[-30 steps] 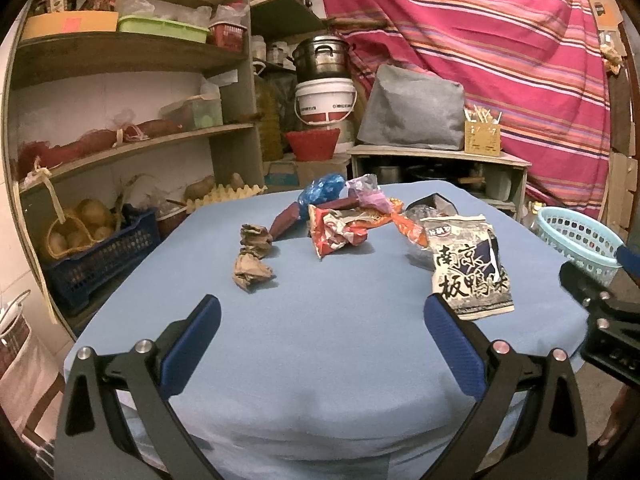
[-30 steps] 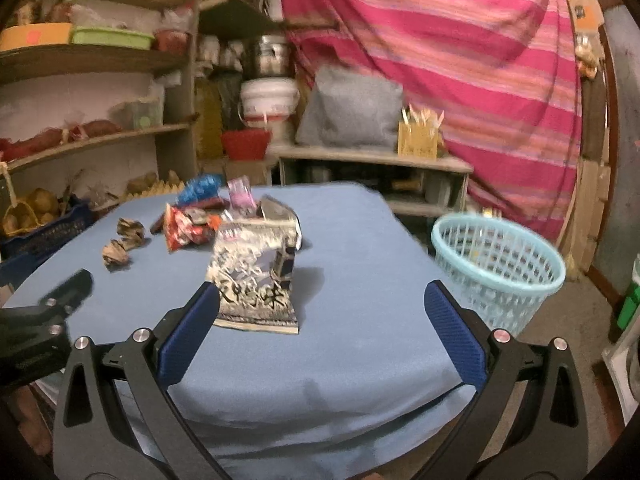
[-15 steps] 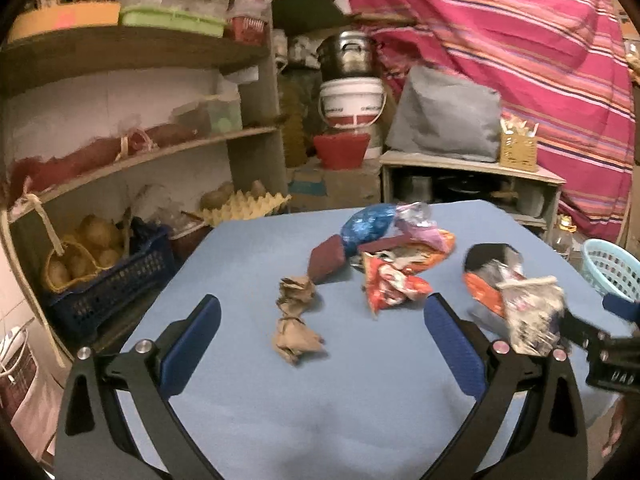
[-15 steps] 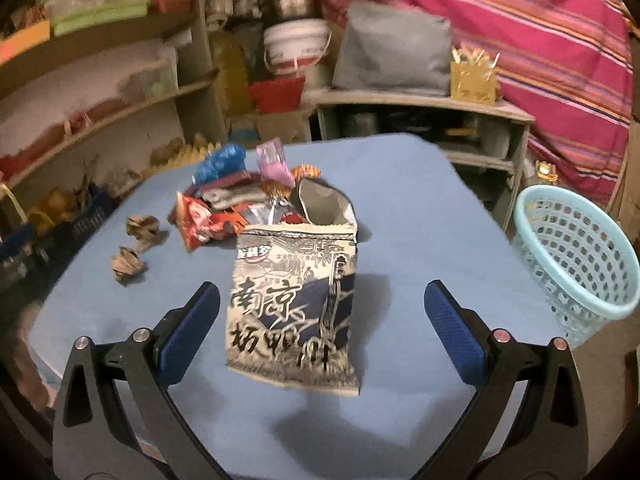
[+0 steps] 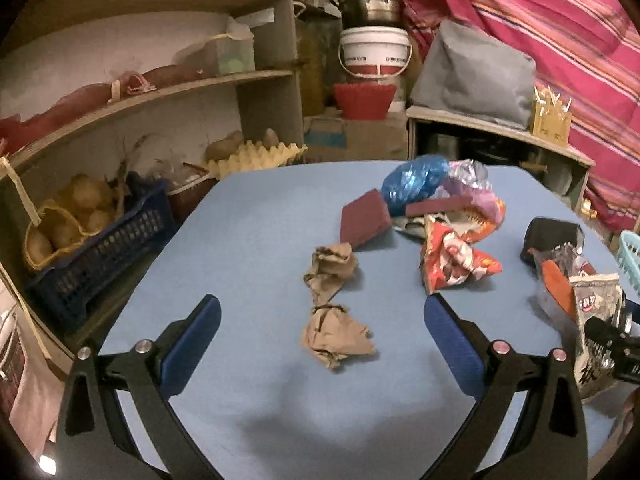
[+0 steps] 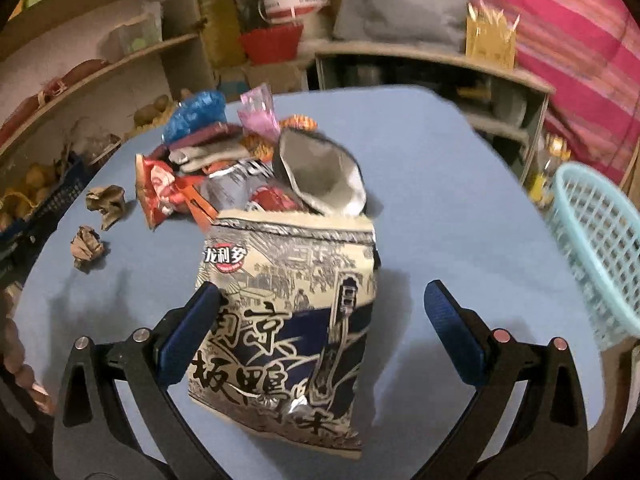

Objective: Collect trash
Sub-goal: 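Grasp the printed snack bag with the right tool while the left tool grasps a brown paper ball, then carry both items to the blue wastebasket and open both tools to drop them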

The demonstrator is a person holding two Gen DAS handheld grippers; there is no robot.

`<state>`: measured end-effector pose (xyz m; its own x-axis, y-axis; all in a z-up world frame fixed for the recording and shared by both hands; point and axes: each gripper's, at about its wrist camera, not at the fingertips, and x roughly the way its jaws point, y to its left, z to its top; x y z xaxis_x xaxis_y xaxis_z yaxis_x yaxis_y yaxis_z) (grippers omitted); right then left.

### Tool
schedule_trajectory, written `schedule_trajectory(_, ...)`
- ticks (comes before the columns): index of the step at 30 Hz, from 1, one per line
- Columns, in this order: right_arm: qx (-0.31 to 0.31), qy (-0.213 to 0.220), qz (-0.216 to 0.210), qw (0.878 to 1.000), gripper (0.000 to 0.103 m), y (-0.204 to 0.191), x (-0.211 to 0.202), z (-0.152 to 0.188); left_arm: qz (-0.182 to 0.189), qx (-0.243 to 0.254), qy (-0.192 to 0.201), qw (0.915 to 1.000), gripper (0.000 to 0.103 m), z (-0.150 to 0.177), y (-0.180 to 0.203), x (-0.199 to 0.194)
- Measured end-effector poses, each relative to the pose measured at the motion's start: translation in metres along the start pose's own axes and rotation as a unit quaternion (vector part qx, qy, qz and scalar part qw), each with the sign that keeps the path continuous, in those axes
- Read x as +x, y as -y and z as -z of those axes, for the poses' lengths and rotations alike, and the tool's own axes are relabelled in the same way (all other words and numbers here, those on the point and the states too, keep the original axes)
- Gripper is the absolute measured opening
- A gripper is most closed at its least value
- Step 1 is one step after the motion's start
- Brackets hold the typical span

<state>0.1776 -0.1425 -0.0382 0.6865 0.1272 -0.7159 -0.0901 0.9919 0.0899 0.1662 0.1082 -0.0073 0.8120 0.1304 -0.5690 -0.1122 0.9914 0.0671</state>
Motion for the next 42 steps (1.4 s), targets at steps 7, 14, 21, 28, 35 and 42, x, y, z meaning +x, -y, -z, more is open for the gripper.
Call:
schedule_trajectory(7, 0.014, -0.013, -0.035, 0.999, 0.089, 0.006, 0.007, -0.003, 0.008, 0.003, -0.022, 0.9997, 0.099, 0.002, 0.003, 0.012)
schedule_trajectory(14, 0.019, -0.015, -0.076, 0.997, 0.026, 0.012, 0.007, -0.01, 0.019, -0.015, -0.039, 0.9989, 0.099, 0.001, -0.002, 0.021)
schedule_trajectory(21, -0.005, 0.0, -0.083, 0.997, 0.013, 0.008, -0.006, -0.009, 0.006, -0.012, -0.033, 0.9994, 0.099, 0.004, -0.005, 0.024)
schedule_trajectory(28, -0.008, 0.01, -0.086, 0.996, 0.013, 0.013, -0.011, -0.01, 0.018, -0.021, -0.056, 0.998, 0.099, 0.007, -0.01, 0.039)
schedule_trajectory(35, -0.009, 0.019, -0.087, 0.996, 0.013, 0.015, -0.014, -0.01, 0.026, -0.023, -0.091, 0.9952, 0.097, 0.008, -0.009, 0.063)
schedule_trajectory(42, -0.012, 0.032, -0.09, 0.995, 0.013, 0.016, -0.027, -0.008, 0.069, -0.038, -0.134, 0.9879, 0.053, 0.011, -0.011, 0.08)
